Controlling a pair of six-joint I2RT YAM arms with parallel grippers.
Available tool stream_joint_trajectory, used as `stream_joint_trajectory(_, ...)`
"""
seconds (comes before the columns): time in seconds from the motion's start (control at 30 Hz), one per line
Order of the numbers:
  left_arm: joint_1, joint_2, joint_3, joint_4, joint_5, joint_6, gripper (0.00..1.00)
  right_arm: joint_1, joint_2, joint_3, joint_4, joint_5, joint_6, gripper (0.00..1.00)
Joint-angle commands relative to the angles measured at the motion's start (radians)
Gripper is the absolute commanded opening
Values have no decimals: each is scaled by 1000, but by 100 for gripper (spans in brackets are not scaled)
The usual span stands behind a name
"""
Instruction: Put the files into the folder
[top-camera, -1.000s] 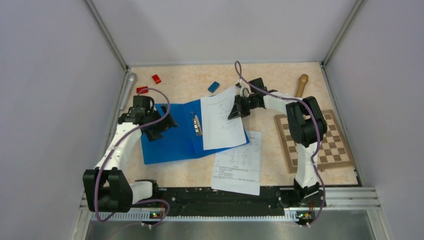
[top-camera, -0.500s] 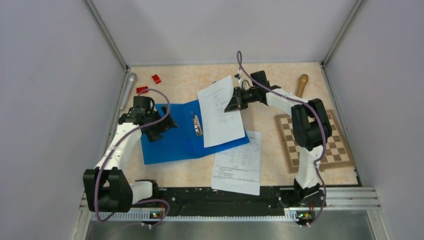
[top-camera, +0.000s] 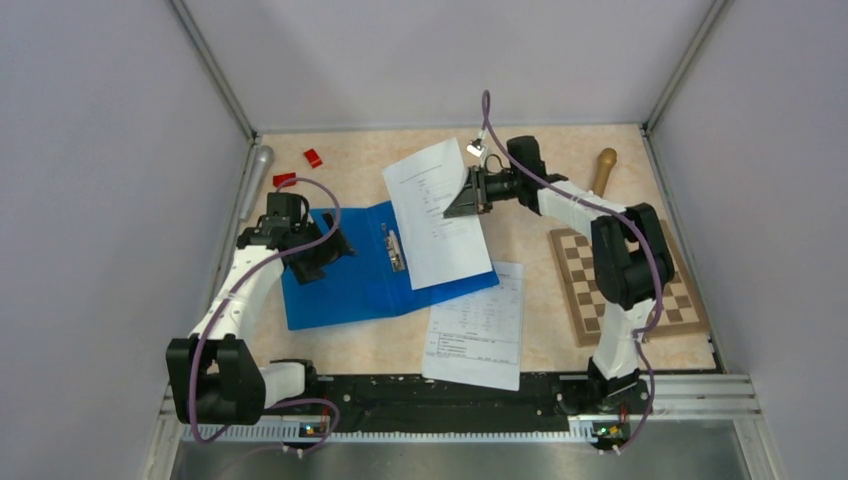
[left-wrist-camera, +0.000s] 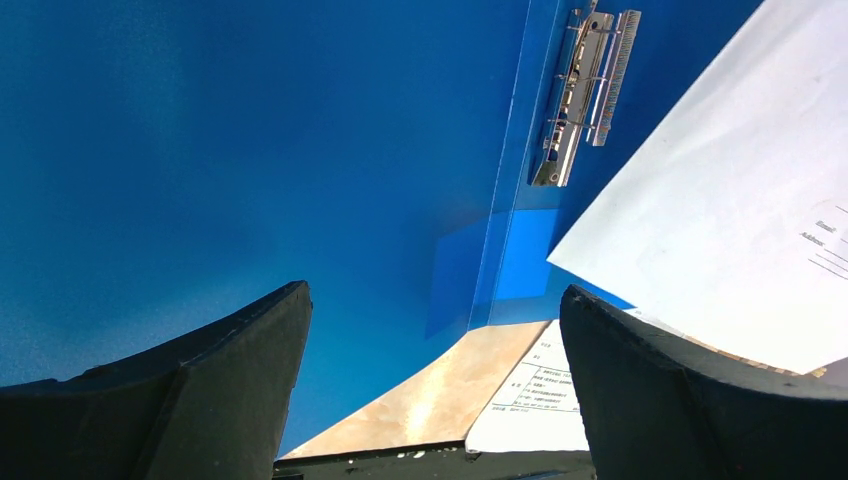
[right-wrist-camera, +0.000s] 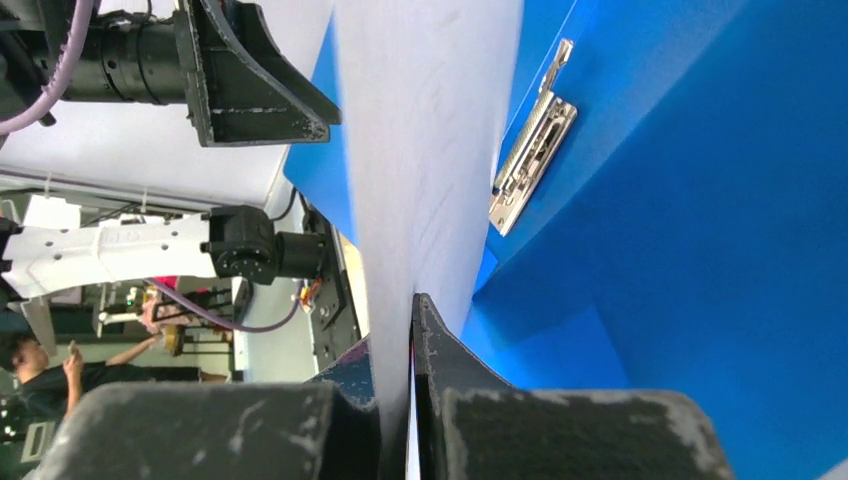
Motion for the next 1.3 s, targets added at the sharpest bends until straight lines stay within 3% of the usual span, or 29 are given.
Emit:
stream_joint_trajectory(0.0,4,-12,-9,28,9,7,99,-3,78,-32,243,-46,159,0)
stream_joint_trajectory(0.2,5,-19,-11,19,5,8,99,-3,175,-11,257,-3,201,0)
stream_joint_trajectory(0.47,5,-20,-11,20,5,7,99,-8,212,11,154,38,126,0)
stream_joint_trajectory(0.83,5,-24,-7,15,8,8,99,-12,251,159,-268,186,-196,0)
stream_joint_trajectory(1.27,3,-24,-4,16,11,4,99,-11,297,199,-315,153,-237,0)
